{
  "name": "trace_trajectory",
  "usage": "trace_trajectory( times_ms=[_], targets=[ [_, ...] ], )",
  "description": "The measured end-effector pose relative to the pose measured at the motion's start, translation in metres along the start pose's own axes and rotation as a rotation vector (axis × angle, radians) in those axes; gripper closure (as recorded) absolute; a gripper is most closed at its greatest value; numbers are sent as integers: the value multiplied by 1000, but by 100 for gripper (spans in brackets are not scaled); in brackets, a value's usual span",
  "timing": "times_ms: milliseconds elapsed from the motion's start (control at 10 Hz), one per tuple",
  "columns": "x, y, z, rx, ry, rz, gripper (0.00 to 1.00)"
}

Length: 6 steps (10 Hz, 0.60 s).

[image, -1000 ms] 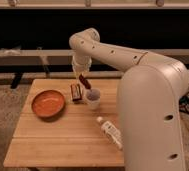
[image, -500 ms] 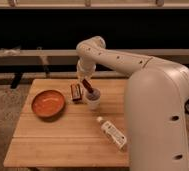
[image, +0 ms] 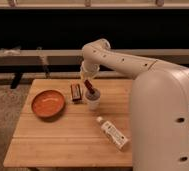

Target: Place the pepper in the ceramic cup

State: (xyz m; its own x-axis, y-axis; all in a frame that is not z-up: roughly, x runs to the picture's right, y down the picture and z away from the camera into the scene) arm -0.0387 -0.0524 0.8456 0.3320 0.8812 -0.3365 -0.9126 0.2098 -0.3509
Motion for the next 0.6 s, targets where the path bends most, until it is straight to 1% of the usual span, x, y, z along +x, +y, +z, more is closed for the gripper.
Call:
trace_trajectory(
  times_ms=[300, 400, 600],
  targets=[
    [8, -2, -2, -6, -9, -1, 20],
    [10, -2, -7, -7, -18, -2, 20],
    [10, 1, -24, -5, -43, -14, 20]
  ],
)
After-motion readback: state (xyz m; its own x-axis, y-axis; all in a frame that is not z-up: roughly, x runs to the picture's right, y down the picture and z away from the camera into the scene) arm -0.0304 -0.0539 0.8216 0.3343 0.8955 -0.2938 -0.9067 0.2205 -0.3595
